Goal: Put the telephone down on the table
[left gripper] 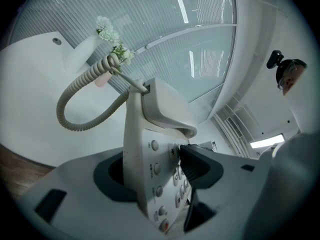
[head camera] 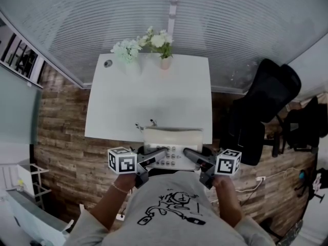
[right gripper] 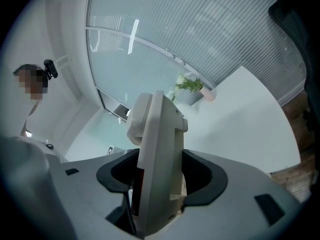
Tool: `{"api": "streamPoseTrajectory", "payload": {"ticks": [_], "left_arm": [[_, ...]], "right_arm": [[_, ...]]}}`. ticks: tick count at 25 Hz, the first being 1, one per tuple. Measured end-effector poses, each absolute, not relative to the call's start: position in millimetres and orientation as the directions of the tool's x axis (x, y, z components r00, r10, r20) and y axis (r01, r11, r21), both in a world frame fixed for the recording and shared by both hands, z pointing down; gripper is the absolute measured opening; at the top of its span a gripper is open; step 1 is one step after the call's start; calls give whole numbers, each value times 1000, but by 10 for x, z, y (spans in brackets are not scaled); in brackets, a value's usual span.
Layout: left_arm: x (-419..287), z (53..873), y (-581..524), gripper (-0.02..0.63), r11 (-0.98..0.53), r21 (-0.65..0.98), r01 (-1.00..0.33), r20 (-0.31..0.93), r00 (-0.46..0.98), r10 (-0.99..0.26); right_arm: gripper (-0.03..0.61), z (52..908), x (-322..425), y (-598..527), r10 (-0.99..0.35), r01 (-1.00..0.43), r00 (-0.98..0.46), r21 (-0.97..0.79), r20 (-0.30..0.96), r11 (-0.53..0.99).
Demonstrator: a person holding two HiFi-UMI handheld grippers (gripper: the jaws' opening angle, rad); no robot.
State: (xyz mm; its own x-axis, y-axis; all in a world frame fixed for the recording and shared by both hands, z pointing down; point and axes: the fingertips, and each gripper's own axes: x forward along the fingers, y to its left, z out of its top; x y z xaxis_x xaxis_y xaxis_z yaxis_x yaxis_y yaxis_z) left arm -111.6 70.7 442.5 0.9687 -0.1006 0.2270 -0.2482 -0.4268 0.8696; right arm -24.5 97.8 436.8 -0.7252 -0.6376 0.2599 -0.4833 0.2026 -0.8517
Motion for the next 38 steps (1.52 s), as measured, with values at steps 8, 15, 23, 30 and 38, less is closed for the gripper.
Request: {"api": "streamPoseTrajectory", "payload": {"ticks": [8,15,23,30,38], "left_arm": [[-1042,4428,543,256,-425,868,-257,228,966,-118],[-830,4440,410,256,-419,868,-266,233,964,-129],[-511,4446,189,256,-406,869,-282,250,959,-132],[-272,4446,57,255,-393,871,-296,263,955,-135],[-97,4475,-41,255,-375,873,-311,274,950,-150]], "right_arm": [[281,4352,-159,820,-630,-474,-734,-855,253,209],[281,4373,54,674,-621,-467,-743,-858,250,213],[281,4390,371,442,-613,-451,-751,-868,245,207],[281,4421,603,274,-597,-438,-764,-876,245,202],[281,4456,782,166,-580,-423,-777,-885,243,196]]}}
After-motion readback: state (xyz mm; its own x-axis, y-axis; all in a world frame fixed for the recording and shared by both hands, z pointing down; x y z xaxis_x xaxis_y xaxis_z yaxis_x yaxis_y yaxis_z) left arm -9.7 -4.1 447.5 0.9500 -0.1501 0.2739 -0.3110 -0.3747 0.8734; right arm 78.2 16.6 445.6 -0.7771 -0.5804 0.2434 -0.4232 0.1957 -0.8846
